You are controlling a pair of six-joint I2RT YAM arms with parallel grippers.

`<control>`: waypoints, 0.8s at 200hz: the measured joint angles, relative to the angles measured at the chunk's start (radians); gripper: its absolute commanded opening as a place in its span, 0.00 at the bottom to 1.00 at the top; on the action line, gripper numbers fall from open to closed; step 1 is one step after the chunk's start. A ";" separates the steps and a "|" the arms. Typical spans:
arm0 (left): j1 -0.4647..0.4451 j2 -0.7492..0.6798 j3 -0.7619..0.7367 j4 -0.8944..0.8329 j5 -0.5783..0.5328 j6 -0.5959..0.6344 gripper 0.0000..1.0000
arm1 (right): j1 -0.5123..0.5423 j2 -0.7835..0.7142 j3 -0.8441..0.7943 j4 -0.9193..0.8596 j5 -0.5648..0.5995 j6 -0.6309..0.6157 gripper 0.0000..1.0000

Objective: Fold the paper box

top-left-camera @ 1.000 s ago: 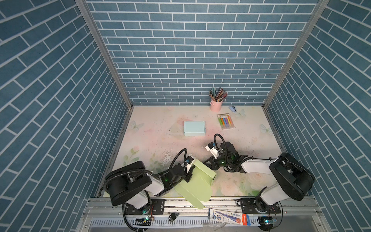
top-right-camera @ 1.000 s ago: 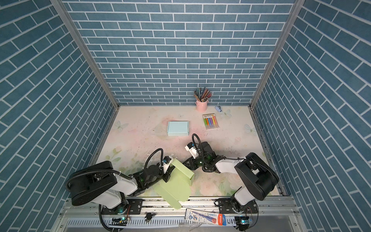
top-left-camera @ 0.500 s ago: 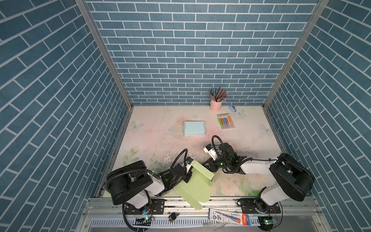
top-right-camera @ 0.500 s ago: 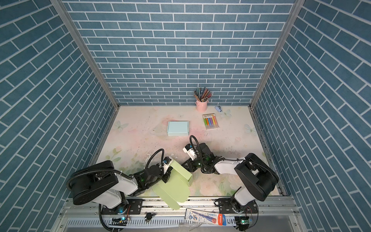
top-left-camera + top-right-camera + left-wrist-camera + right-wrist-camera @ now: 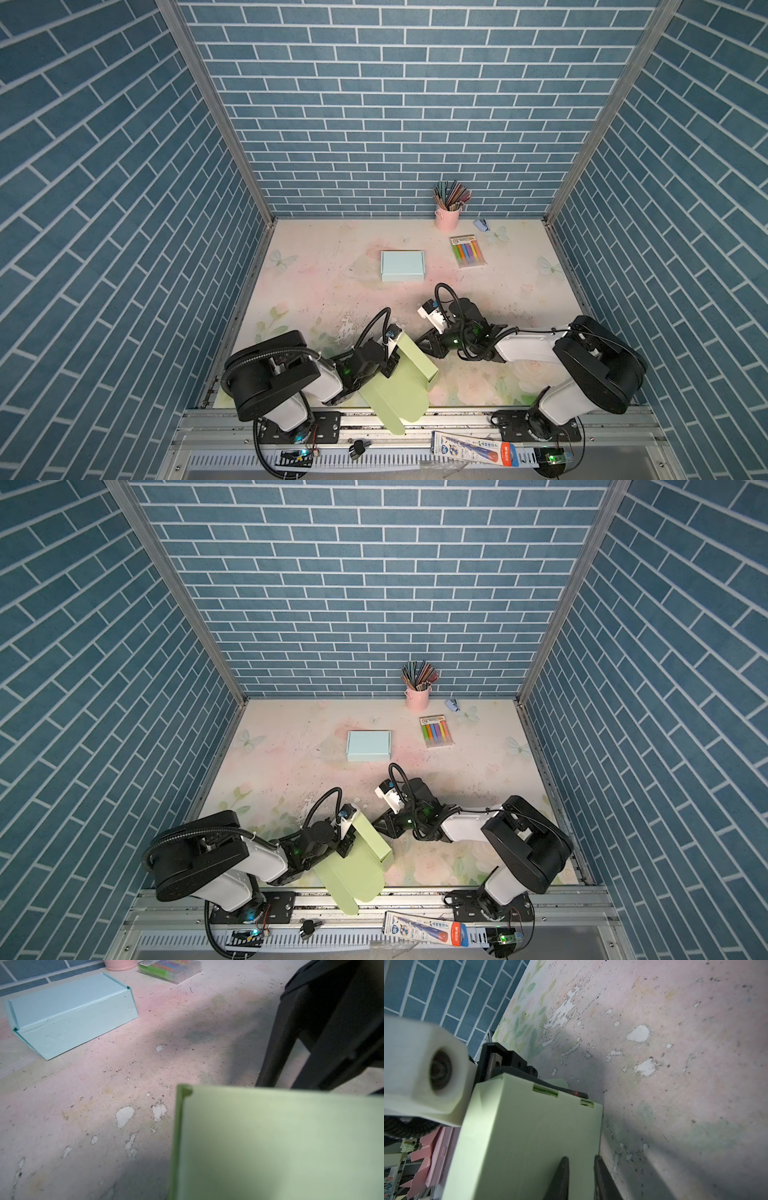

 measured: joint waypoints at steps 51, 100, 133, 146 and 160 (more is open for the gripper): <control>0.000 -0.010 -0.006 0.014 0.005 -0.003 0.17 | 0.000 0.001 -0.002 0.004 0.007 0.000 0.22; 0.001 -0.036 -0.011 0.024 0.009 -0.003 0.20 | -0.029 -0.013 -0.023 0.004 0.007 0.000 0.22; 0.002 -0.035 -0.014 0.026 0.009 -0.005 0.29 | -0.063 -0.034 -0.039 0.005 0.005 0.000 0.23; 0.002 -0.033 -0.014 0.031 0.010 -0.005 0.30 | -0.079 -0.050 -0.051 0.001 0.003 0.000 0.23; 0.002 -0.024 -0.014 0.035 0.010 -0.007 0.31 | -0.095 -0.076 -0.057 -0.018 0.003 0.000 0.26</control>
